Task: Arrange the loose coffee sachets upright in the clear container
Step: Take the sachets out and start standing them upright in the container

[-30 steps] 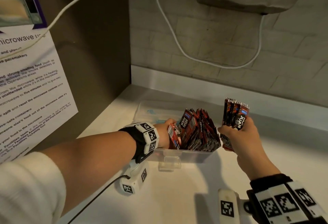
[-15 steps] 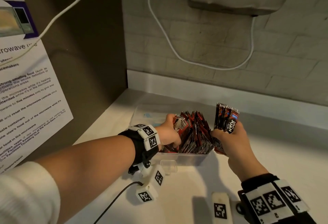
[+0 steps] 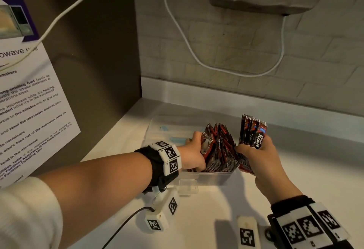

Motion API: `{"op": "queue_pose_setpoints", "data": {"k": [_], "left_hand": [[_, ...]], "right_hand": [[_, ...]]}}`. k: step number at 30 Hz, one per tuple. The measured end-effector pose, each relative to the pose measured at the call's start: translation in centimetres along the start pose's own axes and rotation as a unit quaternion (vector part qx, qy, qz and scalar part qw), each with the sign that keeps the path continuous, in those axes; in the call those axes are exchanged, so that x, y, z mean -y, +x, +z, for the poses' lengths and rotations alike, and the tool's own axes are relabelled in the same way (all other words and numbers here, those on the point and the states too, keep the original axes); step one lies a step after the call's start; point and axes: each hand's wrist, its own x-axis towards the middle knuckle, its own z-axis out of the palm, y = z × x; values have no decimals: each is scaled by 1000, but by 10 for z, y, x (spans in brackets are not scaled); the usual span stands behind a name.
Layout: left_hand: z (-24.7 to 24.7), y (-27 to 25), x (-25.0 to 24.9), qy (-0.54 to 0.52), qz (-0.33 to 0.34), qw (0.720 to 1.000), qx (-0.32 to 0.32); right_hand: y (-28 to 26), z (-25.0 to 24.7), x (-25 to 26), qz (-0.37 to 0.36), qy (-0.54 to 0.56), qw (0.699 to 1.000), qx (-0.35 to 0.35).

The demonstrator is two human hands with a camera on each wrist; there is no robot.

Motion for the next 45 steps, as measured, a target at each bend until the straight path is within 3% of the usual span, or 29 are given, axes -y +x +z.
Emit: {"op": "queue_pose_setpoints", "data": {"k": [3,7,11,16,22,28,38,45], "left_hand": [[1,-7,-4,-60,12,998,27],[-2,-3,-6,-88,-11,996,16],[-3,-4,-9,-51,-27,998,5],[-2,-3,-7,-3,3,1000,-1],[5,-2,-11,-54,26,998,-15],[4,-6,-15,-4,-2,999,-36],[8,-17,-15,30,50,998,-38],[12,-7,-6,-9,55,996,-63]], "right_hand": [[0,0,0,1,4,1000,-1],[1,-1,-1,1,1,1000,1],[1,-1,-1,1,-4,1000,3],[1,-2,-1,2,-9,1000,4],[1,-1,-1,0,-9,1000,-1],[0,-2,-3,2,-11,1000,-2],[-2,0,-2,1,-11,1000,-4],[-1,-1,0,1,-17,1000,-3]]}}
